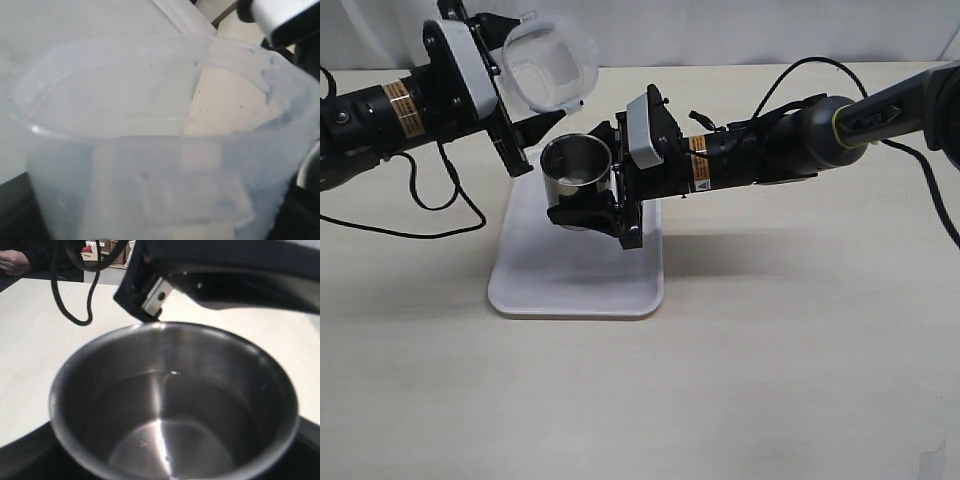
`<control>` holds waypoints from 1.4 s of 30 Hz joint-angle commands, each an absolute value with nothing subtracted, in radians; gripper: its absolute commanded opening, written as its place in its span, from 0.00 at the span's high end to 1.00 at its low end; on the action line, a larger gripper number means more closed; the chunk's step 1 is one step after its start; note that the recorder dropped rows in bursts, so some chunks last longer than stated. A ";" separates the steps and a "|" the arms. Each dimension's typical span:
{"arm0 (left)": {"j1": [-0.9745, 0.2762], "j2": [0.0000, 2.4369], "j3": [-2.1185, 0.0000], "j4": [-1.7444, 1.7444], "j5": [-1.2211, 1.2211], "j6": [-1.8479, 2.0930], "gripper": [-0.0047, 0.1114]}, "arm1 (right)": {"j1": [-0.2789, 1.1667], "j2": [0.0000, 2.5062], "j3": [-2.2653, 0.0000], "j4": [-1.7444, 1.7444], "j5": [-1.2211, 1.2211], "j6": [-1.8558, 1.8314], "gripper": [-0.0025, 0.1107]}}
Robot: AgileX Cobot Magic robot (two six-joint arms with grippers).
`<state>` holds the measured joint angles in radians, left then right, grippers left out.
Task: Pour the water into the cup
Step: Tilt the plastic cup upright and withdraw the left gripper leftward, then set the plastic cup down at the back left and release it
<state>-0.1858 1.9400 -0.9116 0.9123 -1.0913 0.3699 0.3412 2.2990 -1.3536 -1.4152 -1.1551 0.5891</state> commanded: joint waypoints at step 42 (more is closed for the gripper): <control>0.093 2.317 -1.259 0.357 -0.843 -0.165 0.96 | 0.340 2.294 -1.360 -1.394 -1.176 0.590 0.94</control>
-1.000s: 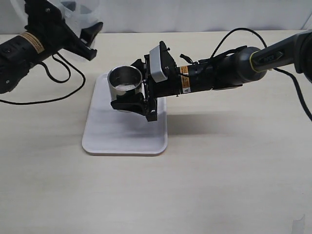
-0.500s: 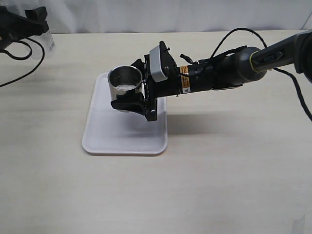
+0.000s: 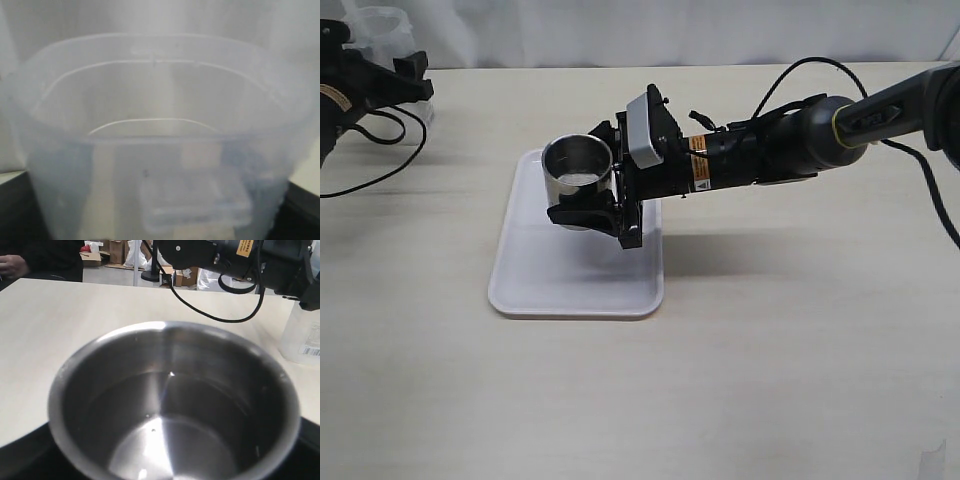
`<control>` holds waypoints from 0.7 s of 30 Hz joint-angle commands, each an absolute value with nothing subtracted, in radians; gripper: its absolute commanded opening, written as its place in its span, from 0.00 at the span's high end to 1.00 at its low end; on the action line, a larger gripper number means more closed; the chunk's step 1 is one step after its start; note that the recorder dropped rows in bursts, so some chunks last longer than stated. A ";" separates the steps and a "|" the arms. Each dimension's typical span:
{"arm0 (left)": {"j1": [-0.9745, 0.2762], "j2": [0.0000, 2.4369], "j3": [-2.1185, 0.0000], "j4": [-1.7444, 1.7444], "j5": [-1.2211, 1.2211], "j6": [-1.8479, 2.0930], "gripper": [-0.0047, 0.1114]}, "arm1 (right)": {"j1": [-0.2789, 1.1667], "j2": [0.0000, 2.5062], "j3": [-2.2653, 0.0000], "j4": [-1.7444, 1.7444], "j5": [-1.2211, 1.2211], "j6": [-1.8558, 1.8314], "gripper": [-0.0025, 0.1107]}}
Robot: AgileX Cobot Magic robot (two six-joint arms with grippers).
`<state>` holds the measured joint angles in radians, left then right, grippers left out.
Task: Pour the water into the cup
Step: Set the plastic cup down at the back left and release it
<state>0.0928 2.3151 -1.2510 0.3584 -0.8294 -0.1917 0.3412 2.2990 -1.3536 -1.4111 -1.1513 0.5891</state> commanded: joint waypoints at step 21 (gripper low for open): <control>0.093 2.317 -1.259 0.358 -0.833 -0.218 0.23 | 0.340 2.294 -1.360 -1.399 -1.176 0.590 0.94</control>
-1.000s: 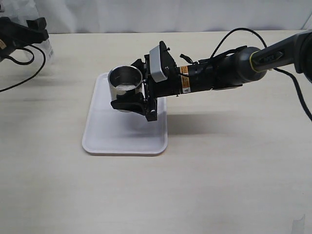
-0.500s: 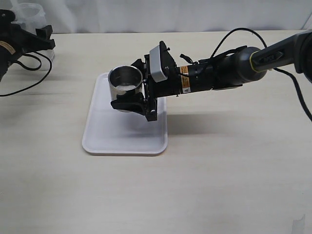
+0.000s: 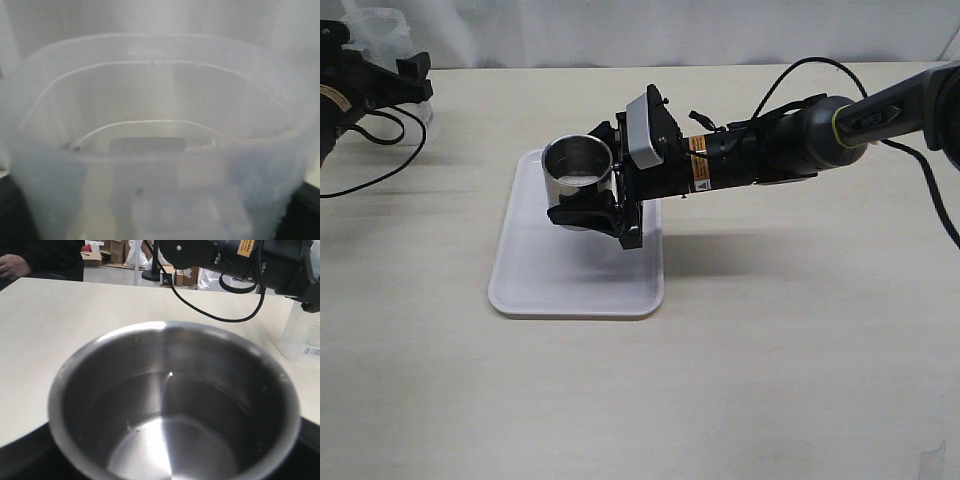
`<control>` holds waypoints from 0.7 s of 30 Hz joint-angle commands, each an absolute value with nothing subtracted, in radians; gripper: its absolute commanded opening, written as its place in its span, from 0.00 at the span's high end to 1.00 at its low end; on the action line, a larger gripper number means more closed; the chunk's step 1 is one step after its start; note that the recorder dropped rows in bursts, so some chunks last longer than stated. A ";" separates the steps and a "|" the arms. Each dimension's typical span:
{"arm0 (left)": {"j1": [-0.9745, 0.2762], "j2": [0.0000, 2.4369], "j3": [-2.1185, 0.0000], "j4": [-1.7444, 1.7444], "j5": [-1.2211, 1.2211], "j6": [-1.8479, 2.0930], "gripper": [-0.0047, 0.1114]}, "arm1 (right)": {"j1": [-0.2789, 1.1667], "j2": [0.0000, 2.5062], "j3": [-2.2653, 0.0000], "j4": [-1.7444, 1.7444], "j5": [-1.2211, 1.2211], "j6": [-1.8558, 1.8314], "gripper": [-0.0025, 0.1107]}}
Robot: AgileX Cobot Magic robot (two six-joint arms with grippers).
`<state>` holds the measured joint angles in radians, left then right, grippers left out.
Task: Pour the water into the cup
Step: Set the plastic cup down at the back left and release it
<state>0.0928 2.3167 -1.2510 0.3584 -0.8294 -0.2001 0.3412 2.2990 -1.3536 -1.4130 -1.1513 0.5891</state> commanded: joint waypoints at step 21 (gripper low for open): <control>0.095 2.197 -1.087 0.370 -0.891 -0.220 0.23 | 0.340 2.294 -1.360 -1.403 -1.176 0.597 0.94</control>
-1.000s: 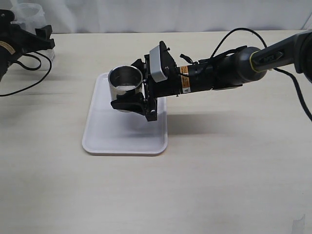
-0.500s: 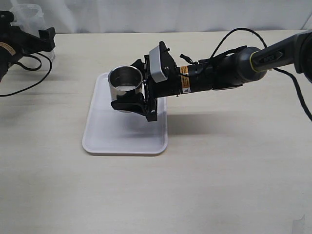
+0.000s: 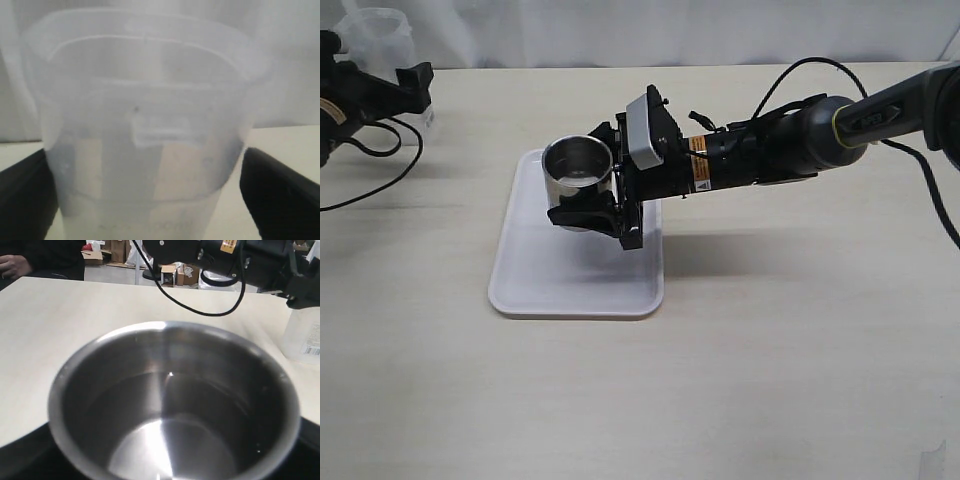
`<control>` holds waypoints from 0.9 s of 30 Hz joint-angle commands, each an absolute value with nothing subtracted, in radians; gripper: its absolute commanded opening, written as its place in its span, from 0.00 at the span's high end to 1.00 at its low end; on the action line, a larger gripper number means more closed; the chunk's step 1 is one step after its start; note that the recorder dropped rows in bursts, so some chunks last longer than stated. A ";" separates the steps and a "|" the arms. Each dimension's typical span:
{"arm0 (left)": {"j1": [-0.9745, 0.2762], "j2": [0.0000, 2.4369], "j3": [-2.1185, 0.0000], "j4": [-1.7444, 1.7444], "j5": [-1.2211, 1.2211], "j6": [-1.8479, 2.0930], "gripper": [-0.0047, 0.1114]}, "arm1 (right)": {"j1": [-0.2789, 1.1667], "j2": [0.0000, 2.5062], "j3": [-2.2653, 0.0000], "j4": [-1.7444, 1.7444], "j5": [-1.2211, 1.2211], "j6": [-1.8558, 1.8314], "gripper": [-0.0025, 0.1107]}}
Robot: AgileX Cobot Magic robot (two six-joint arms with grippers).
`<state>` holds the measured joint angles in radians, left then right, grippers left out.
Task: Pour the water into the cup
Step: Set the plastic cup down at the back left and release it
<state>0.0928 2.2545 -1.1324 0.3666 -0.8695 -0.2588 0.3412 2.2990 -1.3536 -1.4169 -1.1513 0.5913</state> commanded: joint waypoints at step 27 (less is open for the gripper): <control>0.095 1.919 -0.793 0.295 -0.890 -0.124 0.23 | 0.340 2.294 -1.360 -1.405 -1.176 0.597 0.94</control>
<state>0.0928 1.9714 -0.8267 0.3060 -0.8757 -0.1274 0.3412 2.2990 -1.3536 -1.4187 -1.1513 0.5913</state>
